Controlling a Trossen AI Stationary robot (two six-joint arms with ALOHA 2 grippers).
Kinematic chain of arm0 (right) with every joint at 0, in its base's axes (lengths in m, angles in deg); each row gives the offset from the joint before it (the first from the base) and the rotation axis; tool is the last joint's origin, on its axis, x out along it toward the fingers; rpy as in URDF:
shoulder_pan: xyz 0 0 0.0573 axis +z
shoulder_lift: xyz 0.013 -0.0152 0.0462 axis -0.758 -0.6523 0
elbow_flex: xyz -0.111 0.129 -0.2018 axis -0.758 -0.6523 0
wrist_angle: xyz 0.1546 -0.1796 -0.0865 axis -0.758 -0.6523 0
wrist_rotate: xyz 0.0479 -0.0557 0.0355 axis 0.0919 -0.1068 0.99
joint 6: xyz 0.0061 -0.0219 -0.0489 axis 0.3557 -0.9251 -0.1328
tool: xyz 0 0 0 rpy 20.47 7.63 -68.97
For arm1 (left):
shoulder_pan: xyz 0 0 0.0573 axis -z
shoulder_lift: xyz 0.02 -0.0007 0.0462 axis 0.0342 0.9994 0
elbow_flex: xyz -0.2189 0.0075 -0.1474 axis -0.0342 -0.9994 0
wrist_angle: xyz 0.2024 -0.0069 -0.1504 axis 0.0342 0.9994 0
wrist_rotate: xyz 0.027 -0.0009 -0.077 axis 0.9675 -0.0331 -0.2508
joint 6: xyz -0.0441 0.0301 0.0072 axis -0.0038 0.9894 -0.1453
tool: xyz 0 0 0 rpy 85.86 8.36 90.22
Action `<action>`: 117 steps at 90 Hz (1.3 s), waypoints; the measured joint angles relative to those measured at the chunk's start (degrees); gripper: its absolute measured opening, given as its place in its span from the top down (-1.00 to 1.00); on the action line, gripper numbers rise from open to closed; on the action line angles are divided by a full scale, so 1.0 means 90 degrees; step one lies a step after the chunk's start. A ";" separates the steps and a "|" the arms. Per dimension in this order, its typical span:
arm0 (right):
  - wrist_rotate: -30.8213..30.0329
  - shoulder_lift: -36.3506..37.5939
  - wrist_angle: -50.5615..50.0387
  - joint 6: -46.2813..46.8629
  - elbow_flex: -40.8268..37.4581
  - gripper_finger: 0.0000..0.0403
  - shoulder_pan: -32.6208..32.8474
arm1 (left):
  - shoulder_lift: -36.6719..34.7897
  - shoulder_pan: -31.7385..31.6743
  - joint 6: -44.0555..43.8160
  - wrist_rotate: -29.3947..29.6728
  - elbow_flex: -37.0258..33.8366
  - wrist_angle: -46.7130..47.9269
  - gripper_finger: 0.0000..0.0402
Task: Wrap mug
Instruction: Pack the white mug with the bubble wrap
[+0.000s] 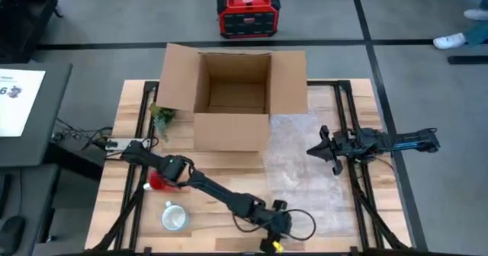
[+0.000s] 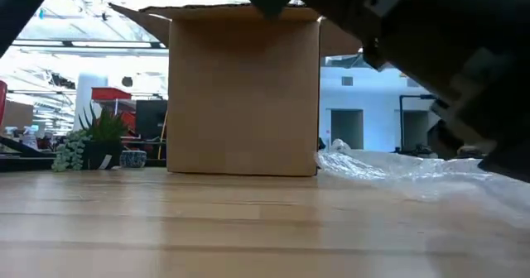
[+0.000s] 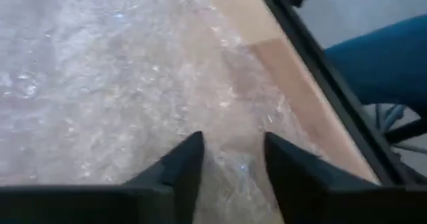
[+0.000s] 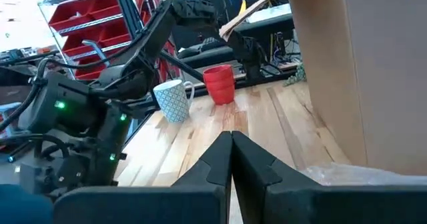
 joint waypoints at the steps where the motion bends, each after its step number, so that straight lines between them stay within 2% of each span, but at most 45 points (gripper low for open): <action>1: -0.0001 0.0000 0.0000 0.0001 0.0000 1.00 0.0000 | -0.0011 0.0000 0.0021 0.0039 -0.0001 0.0012 0.69; 5: 0.0000 -0.0002 0.0000 0.0000 0.0000 1.00 0.0000 | -0.0046 -0.0012 0.0090 0.0115 -0.0003 0.0034 0.86; 9: 0.0000 -0.0002 0.0000 0.0000 0.0000 1.00 0.0000 | -0.0101 -0.0021 0.0109 0.0191 0.0000 0.0025 0.94; 28: 0.0001 -0.0002 -0.0002 0.0000 0.0000 1.00 0.0000 | -0.0348 -0.0032 0.0265 0.0425 0.0288 0.0274 0.99; 44: 0.0003 -0.0002 -0.0002 0.0204 0.0000 1.00 0.0000 | -0.1105 0.0085 0.0639 0.1074 0.0314 0.0412 1.00; 53: 0.0005 -0.0002 -0.0005 0.0416 0.0000 1.00 0.0000 | -0.1600 0.0283 0.0933 0.1464 0.0314 0.0827 1.00; 61: 0.0005 -0.0004 -0.0004 0.0522 0.0000 1.00 0.0000 | -0.2059 0.0550 0.1114 0.1516 0.0316 0.1338 1.00; 72: 0.0008 -0.0002 -0.0002 0.0551 0.0000 1.00 0.0000 | -0.2576 0.1083 0.0994 0.1562 0.0321 0.2679 1.00; 84: 0.0008 -0.0004 -0.0003 0.0549 0.0000 1.00 0.0000 | -0.2848 0.1728 0.0084 0.2178 0.0316 0.4362 1.00; 98: 0.0010 -0.0002 0.0000 0.0640 0.0000 1.00 0.0001 | -0.2894 0.2203 -0.1927 0.2746 0.0201 0.6336 1.00; 108: 0.0013 -0.0002 0.0002 0.1348 0.0000 1.00 0.0000 | -0.2869 0.2349 -0.3058 0.2775 -0.0223 0.7103 1.00; 117: 0.0013 -0.0002 0.0002 0.2078 -0.0001 1.00 0.0001 | -0.2879 0.2431 -0.3606 0.2819 -0.0693 0.7384 1.00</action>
